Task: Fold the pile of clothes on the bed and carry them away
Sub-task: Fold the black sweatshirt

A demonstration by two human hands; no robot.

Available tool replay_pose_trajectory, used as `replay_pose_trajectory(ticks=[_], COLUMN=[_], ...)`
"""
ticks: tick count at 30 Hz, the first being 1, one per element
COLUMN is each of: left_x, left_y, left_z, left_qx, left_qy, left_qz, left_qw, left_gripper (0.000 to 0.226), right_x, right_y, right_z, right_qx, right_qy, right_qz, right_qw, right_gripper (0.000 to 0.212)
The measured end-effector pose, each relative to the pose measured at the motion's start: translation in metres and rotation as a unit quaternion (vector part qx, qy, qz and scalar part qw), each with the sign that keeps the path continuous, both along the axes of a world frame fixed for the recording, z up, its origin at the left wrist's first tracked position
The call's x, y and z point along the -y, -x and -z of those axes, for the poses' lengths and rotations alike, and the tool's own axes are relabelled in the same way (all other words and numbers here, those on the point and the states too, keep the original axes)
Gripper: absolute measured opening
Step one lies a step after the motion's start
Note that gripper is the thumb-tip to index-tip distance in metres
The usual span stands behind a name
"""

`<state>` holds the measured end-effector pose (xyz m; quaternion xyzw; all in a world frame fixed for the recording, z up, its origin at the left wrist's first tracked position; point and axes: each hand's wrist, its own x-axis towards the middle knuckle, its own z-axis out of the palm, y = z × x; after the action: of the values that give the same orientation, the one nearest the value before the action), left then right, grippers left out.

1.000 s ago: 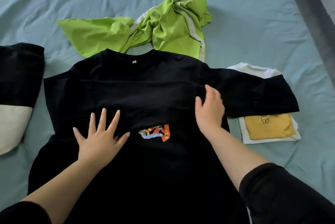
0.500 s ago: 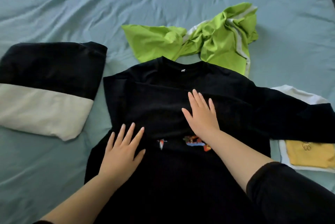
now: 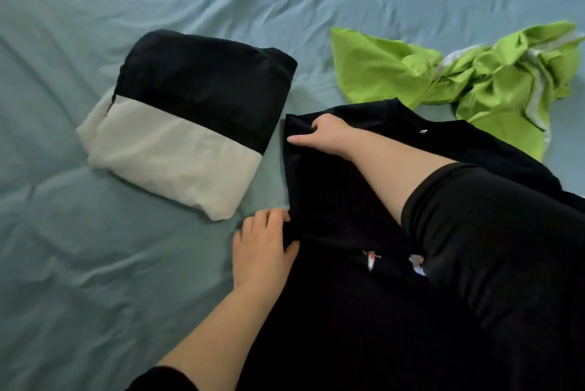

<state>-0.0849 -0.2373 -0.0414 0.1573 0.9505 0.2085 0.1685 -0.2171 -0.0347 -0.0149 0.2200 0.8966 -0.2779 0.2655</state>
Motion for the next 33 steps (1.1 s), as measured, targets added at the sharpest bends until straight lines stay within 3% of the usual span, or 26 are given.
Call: replay_pose_trajectory(ticks=[5,10,14,17,19,22,24,25,27,28,30,33], left_x=[0.004,0.016,0.018,0.018,0.016,0.013,-0.008,-0.026,-0.062,-0.076,-0.083,-0.074], left_y=[0.001,0.009,0.015,0.018,0.017,0.017,0.021,0.025,0.035,0.041,0.054,0.061], left_z=[-0.002,0.000,0.016,0.019,0.012,-0.004,-0.012,-0.014,-0.007,0.002,0.029,0.056], left_qx=[-0.007,0.029,0.051,0.083,0.059,-0.019,-0.095,-0.110,-0.085,-0.071,-0.054,-0.084], left_qy=[-0.062,-0.151,-0.095,-0.059,-0.031,-0.048,-0.098,-0.115,-0.109,-0.072,0.027,0.102], left_qz=[-0.003,-0.020,0.007,-0.005,0.012,-0.010,-0.005,0.018,0.097,0.142,0.200,0.221], left_qw=[0.998,0.988,0.994,0.995,0.998,0.999,0.991,0.987,0.986,0.985,0.978,0.966], left_gripper=[0.021,0.022,0.021,0.019,0.013,0.030,0.038,0.044,0.053,0.055,0.061,0.076], right_x=[0.002,-0.008,-0.011,-0.008,-0.003,0.002,0.002,0.002,0.004,0.003,-0.012,-0.065], right_y=[0.012,0.032,0.033,0.039,0.031,-0.022,-0.072,-0.094,-0.127,-0.138,-0.156,-0.199], right_z=[0.003,0.011,0.034,0.041,0.033,0.015,0.014,0.018,0.033,0.042,0.058,0.069], right_qx=[-0.035,-0.092,-0.108,-0.143,-0.215,-0.391,-0.456,-0.447,-0.354,-0.288,-0.184,-0.115], right_qy=[0.178,0.191,0.214,0.131,0.058,-0.040,-0.125,-0.144,-0.143,-0.160,-0.222,-0.289], right_qz=[0.126,0.180,0.218,0.195,0.174,0.171,0.150,0.128,0.056,0.004,-0.074,-0.015], right_qw=[0.975,0.961,0.946,0.961,0.959,0.903,0.868,0.873,0.923,0.944,0.955,0.950], right_gripper=[0.029,0.018,0.012,0.024,0.026,0.022,0.023,0.027,0.038,0.043,0.052,0.060])
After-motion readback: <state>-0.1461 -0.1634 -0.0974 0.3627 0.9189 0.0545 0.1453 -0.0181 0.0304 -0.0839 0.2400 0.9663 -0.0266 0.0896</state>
